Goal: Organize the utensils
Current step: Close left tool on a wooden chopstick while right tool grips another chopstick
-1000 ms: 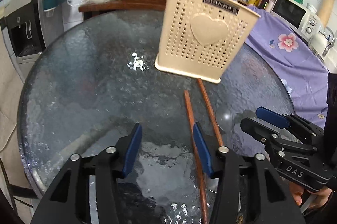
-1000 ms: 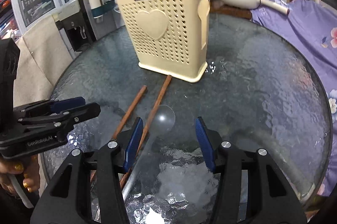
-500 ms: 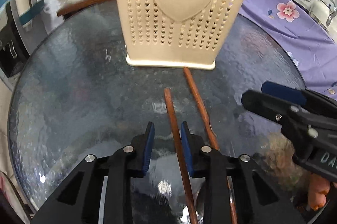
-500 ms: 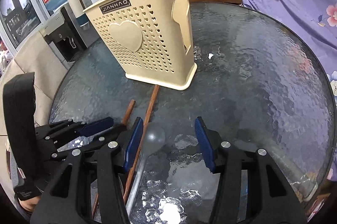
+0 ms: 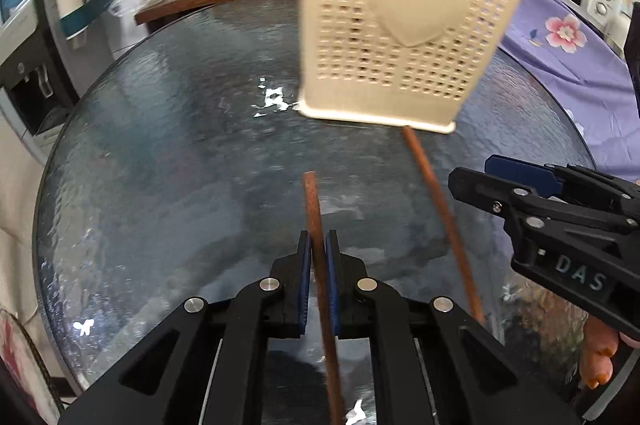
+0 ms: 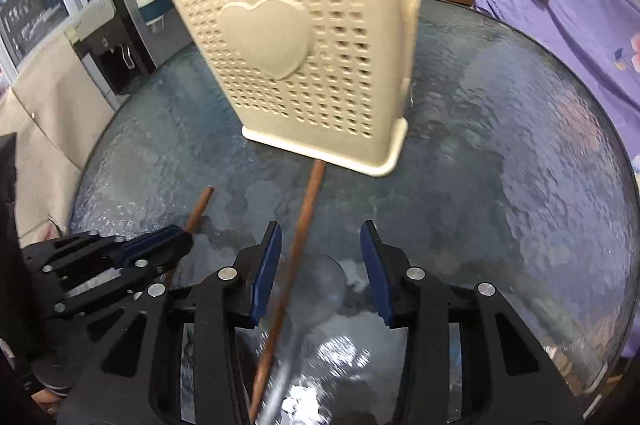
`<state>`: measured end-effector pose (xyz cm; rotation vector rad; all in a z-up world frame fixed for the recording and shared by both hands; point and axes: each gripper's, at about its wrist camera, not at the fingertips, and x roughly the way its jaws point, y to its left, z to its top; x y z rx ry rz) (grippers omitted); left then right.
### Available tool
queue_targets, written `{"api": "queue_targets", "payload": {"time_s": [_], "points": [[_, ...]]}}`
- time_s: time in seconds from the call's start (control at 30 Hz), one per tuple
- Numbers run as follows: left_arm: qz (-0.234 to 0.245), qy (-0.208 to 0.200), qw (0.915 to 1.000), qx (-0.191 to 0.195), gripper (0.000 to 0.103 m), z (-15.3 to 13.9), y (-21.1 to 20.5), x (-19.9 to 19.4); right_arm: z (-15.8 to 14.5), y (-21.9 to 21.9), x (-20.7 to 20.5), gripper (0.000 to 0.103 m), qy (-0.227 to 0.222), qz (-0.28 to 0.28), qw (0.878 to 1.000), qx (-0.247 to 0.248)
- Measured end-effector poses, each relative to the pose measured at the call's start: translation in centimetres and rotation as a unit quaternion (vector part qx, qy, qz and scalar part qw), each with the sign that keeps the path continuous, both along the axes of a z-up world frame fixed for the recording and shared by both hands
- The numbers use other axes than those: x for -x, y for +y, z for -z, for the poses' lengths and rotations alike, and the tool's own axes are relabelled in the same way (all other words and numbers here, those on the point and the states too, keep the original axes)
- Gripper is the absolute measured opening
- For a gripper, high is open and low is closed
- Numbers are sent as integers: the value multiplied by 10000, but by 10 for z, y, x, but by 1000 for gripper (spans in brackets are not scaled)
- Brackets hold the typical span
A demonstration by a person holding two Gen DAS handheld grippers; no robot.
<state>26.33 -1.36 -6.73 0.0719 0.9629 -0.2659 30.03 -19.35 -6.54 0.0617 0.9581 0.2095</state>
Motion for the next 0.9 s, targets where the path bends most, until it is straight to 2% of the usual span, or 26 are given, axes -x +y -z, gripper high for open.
{"api": "queue_targets", "payload": {"time_s": [0.2, 0.37, 0.7, 0.9], "points": [[-113, -11, 9999, 130, 7, 0, 13, -1, 8, 23, -8, 30, 12, 7, 9990, 439], [-116, -28, 9998, 154, 7, 0, 13, -2, 13, 29, -16, 27, 35, 74, 9977, 679], [-116, -36, 9998, 162, 7, 0, 14, -2, 12, 45, -19, 10, 7, 27, 9978, 657], [-126, -45, 9998, 142, 7, -1, 13, -2, 14, 36, -19, 9, 47, 32, 9993, 376]]}}
